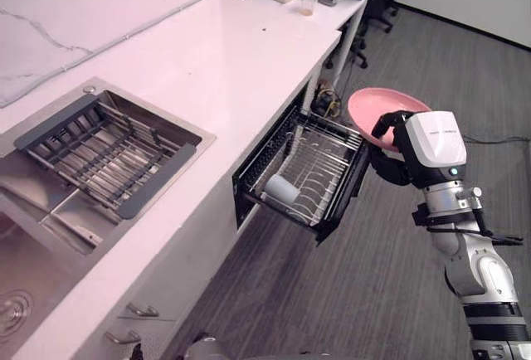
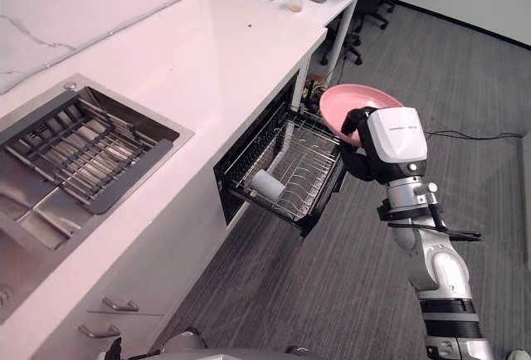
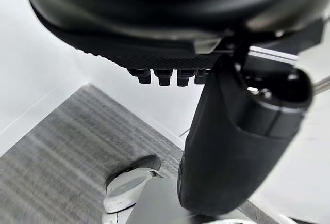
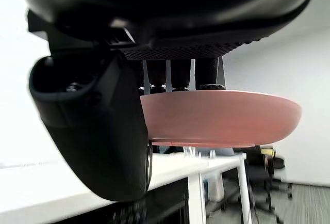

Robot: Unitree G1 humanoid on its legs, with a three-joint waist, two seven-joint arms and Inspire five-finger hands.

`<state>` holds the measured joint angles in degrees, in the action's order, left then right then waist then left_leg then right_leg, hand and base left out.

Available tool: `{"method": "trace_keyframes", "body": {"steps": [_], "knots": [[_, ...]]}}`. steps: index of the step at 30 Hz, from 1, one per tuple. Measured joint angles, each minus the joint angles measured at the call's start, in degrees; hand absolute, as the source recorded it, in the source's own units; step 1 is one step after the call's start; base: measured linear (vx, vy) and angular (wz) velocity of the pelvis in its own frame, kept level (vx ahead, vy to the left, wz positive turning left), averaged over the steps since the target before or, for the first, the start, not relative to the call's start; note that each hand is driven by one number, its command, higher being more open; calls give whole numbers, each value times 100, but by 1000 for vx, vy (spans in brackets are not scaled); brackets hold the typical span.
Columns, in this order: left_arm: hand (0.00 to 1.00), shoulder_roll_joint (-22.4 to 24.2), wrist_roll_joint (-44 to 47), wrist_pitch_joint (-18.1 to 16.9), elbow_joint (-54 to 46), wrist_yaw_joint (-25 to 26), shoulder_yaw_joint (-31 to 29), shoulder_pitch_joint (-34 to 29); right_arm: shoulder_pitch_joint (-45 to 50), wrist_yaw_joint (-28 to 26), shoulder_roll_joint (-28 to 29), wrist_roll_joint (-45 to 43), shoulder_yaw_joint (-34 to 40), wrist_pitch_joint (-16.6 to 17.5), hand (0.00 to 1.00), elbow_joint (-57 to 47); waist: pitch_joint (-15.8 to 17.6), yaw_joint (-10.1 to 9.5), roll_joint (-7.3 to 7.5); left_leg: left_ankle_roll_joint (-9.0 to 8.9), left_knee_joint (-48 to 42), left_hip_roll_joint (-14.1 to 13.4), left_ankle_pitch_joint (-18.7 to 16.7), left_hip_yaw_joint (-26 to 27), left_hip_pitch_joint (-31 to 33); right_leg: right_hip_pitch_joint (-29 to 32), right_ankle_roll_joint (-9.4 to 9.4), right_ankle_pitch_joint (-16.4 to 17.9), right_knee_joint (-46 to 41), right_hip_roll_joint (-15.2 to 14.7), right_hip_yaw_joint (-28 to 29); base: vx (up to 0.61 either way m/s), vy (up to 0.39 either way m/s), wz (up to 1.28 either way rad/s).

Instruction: Walk over to the sink, pick up the cup, carry it to the dishwasher, place the cup inside the dishwasher, then close the dishwasher door

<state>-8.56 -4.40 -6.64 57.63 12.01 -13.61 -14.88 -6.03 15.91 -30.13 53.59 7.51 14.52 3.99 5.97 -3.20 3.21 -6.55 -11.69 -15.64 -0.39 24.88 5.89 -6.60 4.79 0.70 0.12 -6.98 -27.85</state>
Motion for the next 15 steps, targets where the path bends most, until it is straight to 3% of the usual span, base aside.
{"method": "trace_keyframes", "body": {"steps": [6,10,15], "knots": [[100,127,-3,-4,-130,-211,-1,102,-511,13,6,-4,-55,-20,0,868,301,-83,-204,85,85,90,235,-348,565,357,117,-25,94,21,-254,-121,10,25],[100,41,1,-8,-223,-378,-2,442,-1283,59,-146,-92,-212,-316,0,1330,818,-87,-256,269,152,178,443,-417,1017,778,46,-288,128,-1,-298,-65,78,5],[100,38,85,-19,-562,-588,59,957,-2681,226,-631,-661,-564,-800,0,2342,1513,-156,-538,464,168,457,566,-604,1520,1110,126,-618,393,-150,-399,5,116,11]]}}
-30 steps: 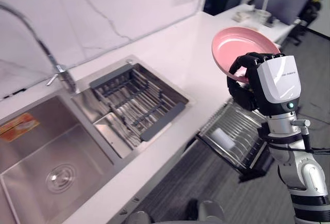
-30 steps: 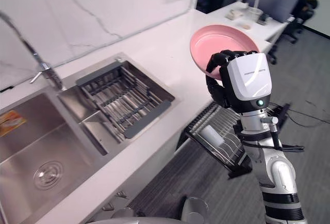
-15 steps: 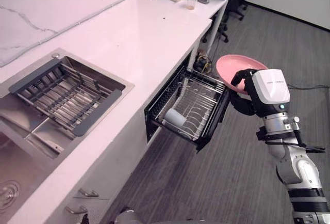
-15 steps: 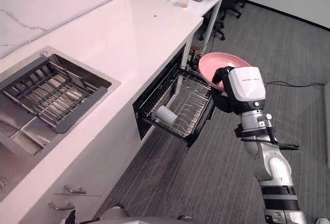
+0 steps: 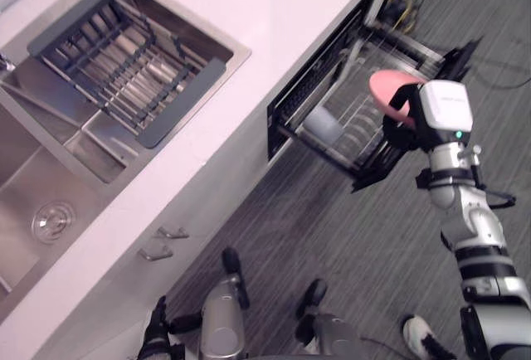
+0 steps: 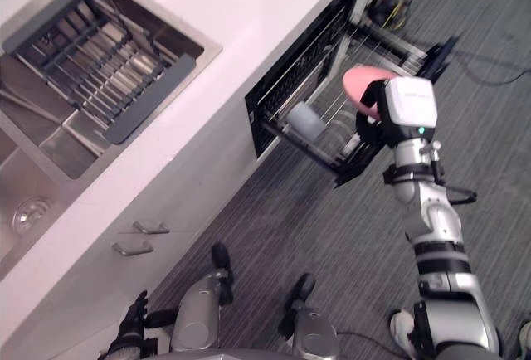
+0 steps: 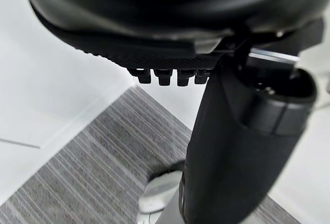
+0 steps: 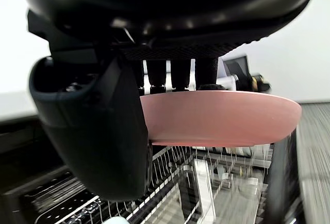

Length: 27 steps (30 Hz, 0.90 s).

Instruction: Walk over to the sink, pick up the cup, carry it to the dishwasher, place the cup inside the dishwasher, then close the dishwasher door

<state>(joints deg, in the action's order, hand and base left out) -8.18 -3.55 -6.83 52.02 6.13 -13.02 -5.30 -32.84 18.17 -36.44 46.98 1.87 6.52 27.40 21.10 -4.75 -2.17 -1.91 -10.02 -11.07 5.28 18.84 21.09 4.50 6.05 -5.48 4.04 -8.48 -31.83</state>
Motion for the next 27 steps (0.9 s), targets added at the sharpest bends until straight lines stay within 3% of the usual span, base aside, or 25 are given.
{"method": "trace_keyframes", "body": {"steps": [6,12,13,21,27], "knots": [[100,-38,385,-62,-311,2,335,341,-1233,21,-644,-542,-484,-219,0,766,413,-77,-239,110,223,287,78,-114,273,338,102,-149,74,-209,-9,32,94,4],[100,-45,710,81,-488,-6,802,717,-2263,21,-1027,-1290,-900,-452,0,1454,525,-160,-439,165,365,529,117,-274,596,716,165,-220,74,-393,0,32,83,2],[100,-45,753,99,-534,-10,901,794,-2350,-1,-1059,-1462,-910,-503,100,1536,550,-211,-491,171,372,543,122,-328,642,769,165,-231,74,-424,11,34,78,2],[100,50,1155,265,-725,-120,1418,919,-2748,-239,-1106,-1828,-1024,-560,100,2151,655,-240,-921,172,382,655,122,-561,701,842,164,-237,59,-528,70,25,80,1],[100,111,1157,287,-765,-185,1586,918,-2794,-262,-1243,-1867,-1019,-545,100,2144,650,-217,-972,171,379,673,122,-728,601,752,164,-236,53,-545,115,-1,63,-4]]}}
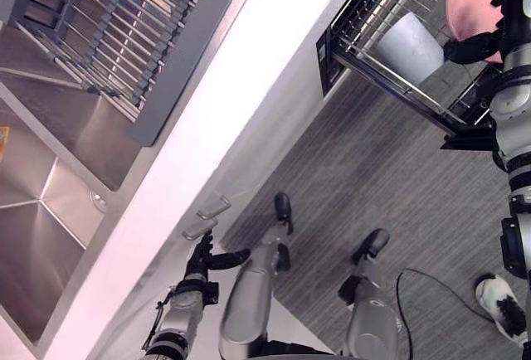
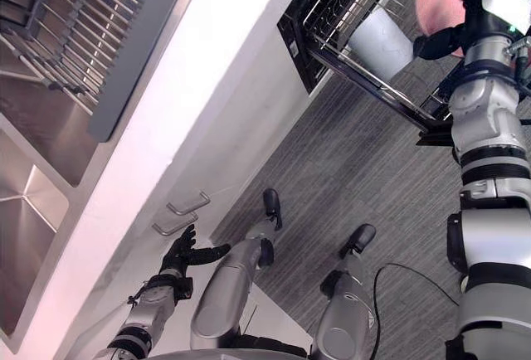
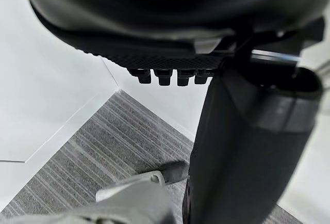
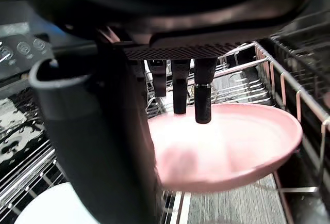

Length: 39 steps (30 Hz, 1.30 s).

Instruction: Walk over to the sink, pick up the cup, carry it to the dishwasher, place the cup inside the dishwasher, then close the dishwasher door

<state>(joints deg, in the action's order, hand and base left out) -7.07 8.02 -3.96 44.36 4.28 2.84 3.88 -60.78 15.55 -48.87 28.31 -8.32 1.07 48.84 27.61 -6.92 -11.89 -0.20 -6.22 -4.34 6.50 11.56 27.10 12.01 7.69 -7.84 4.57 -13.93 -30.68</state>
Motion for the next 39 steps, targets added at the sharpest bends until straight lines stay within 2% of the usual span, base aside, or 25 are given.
{"method": "trace_keyframes", "body": {"steps": [5,9,11,13,14,16,18,19,23,25,26,27,28,30,31,32,33,37,39], "knots": [[100,17,-7,-62,-146,-55,-7,-4,14,41,-7,-33,26,50,100,-365,3,102,7,-2,43,21,-1,-87,-230,-231,0,0,-15,-2,-56,-22,77,6],[100,28,-28,-134,-138,-55,-75,-52,457,105,-6,-479,485,376,100,-1061,-19,184,72,-19,288,32,8,-132,-698,-551,0,1,-141,-6,-80,-19,83,5],[100,19,-104,-131,-118,-51,-261,-146,696,153,24,-605,676,499,100,-1173,-102,259,253,-78,453,40,58,-131,-868,-637,1,1,-163,-9,-80,0,63,1],[100,-41,-261,-81,-68,-46,-431,-300,1169,156,129,-755,1052,537,100,-1162,-249,308,555,-96,614,45,99,-117,-1121,-792,1,2,-172,-4,-78,30,42,-1],[100,-56,-324,-49,-17,-46,-462,-338,1361,166,160,-876,1198,535,100,-1151,-292,327,643,-97,654,44,100,-115,-1221,-871,2,2,-186,-3,-76,51,33,0],[100,-96,-534,4,175,-20,-512,-504,2036,186,196,-1405,1690,511,100,-1108,-456,463,904,-106,766,48,106,-131,-1553,-1132,2,3,-252,-11,-80,62,39,4],[100,-128,-650,2,358,46,-527,-581,2388,209,230,-1936,2038,412,100,-1078,-598,549,1063,-107,805,45,106,-118,-1657,-1197,2,3,-265,-14,-74,44,32,-2],[100,-155,-702,12,441,64,-531,-638,2515,246,294,-2311,2268,356,0,-1015,-684,617,1139,-107,806,40,106,-95,-1684,-1206,2,3,-273,-17,-60,33,25,-8],[100,-211,-700,-12,557,77,-528,-639,2659,416,358,-3222,2869,233,0,-802,-730,677,1148,-131,820,34,122,112,-1701,-1075,5,7,-287,-58,143,-47,40,-28],[100,-219,-697,-47,545,78,-519,-635,2606,497,356,-3610,3098,159,0,-702,-696,732,1085,-125,900,55,239,263,-1533,-784,10,11,-285,-98,282,-85,40,-36],[100,-206,-681,-92,547,78,-472,-633,2496,559,356,-3968,3250,86,0,-624,-635,812,974,-113,1043,93,361,328,-1461,-610,28,20,-284,-125,361,-101,43,-22],[100,-150,-675,-146,570,85,-365,-633,2400,643,344,-4289,3433,21,0,-556,-520,899,761,-110,1122,109,438,369,-1428,-508,108,-14,-299,-140,422,-103,49,-20],[100,-119,-655,-166,603,90,-286,-637,2343,684,340,-4437,3516,-3,0,-502,-457,934,637,-108,1122,111,449,398,-1423,-467,117,-21,-336,-152,461,-124,70,-27],[100,117,-347,-220,676,190,-102,-674,2262,740,262,-5085,3753,-162,0,-465,-313,955,151,-98,1132,129,459,599,-1397,-264,134,-75,-394,-198,714,-86,62,-41],[100,155,-338,-239,700,214,-30,-674,2250,735,226,-5210,3759,-209,0,-466,-320,958,45,-81,1150,133,471,648,-1356,-186,137,-96,-393,-204,773,-54,42,-45],[100,195,-316,-268,711,233,131,-673,2187,704,155,-5468,3766,-326,0,-466,-313,981,-165,-70,1152,138,479,733,-1280,-43,155,-127,-386,-211,884,-25,27,-42],[100,226,-259,-278,708,240,251,-672,2079,675,130,-5654,3788,-386,0,-466,-302,1003,-311,-65,1152,142,482,817,-1206,97,158,-167,-383,-217,984,-8,23,-42],[100,362,-147,-275,695,250,525,-664,1878,308,-28,-6019,3814,-424,0,-465,-404,935,-672,-50,1125,218,500,748,-1011,513,137,-273,-409,-280,1270,50,8,-32],[100,363,-49,-270,689,246,650,-662,1785,99,-54,-6019,3797,-425,0,-465,-440,935,-718,-52,1122,290,505,486,-992,618,165,-257,-521,-367,1337,101,-5,-10]]}}
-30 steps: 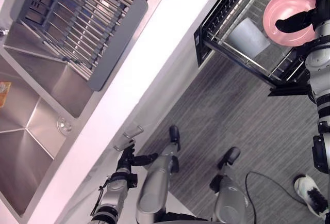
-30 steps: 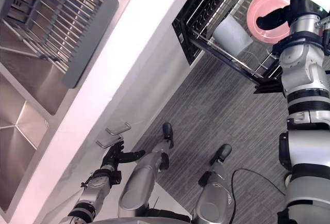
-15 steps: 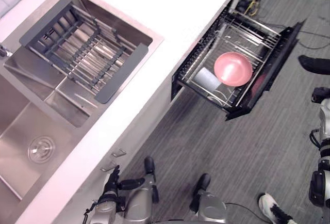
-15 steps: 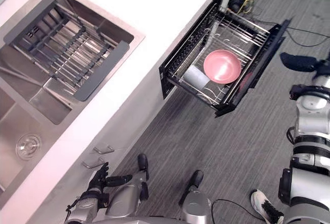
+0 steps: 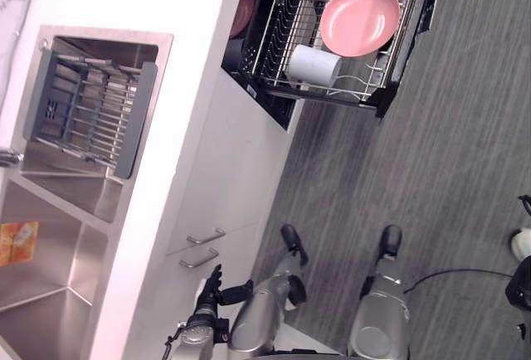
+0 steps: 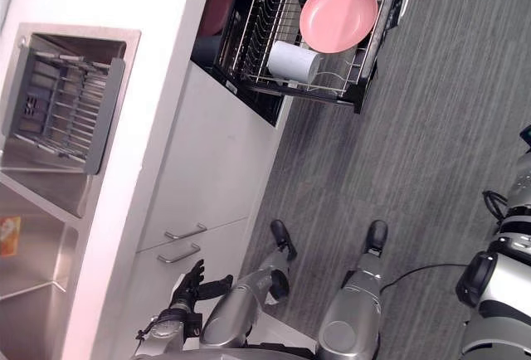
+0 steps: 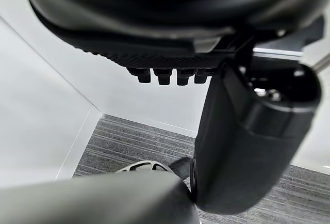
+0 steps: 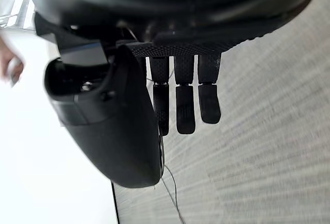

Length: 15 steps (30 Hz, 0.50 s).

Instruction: Walk over to the sink, pick up the cup, carry it to the dishwasher, place the cup inside the dishwasher, then close the dishwasher door

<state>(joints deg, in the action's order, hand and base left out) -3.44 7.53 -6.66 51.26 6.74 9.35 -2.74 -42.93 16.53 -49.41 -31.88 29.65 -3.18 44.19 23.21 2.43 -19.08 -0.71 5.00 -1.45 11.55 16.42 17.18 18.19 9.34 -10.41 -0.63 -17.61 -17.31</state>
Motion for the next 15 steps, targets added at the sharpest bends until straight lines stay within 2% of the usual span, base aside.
{"method": "trace_keyframes", "body": {"steps": [5,7,11,12,15], "knots": [[100,86,197,45,-2,-67,253,1,-390,-361,-239,88,-388,-3,0,55,-130,-50,-167,-3,-2,331,1,-487,67,98,187,158,-323,-393,-93,77,43,27],[100,172,295,96,-34,-90,365,3,-535,-517,-328,309,-670,-4,0,141,-201,-196,-256,-5,-2,509,-3,-769,81,96,275,295,-580,-617,-230,49,68,50],[100,197,302,158,-177,-283,457,3,-931,-552,-330,640,-1159,-66,0,503,-257,-457,-325,-5,-2,741,-4,-1181,111,63,358,511,-997,-937,-513,23,46,55],[100,204,302,160,-200,-329,456,2,-1074,-424,-310,690,-1202,-96,0,613,-265,-529,-336,30,-2,825,23,-1307,119,22,386,576,-1111,-1044,-630,20,41,65],[100,208,305,208,-205,-453,446,-13,-1172,-328,-664,949,-1399,-208,0,900,-274,-536,-347,116,-3,1061,86,-1623,118,-130,473,717,-1339,-1334,-928,37,31,65]]}}
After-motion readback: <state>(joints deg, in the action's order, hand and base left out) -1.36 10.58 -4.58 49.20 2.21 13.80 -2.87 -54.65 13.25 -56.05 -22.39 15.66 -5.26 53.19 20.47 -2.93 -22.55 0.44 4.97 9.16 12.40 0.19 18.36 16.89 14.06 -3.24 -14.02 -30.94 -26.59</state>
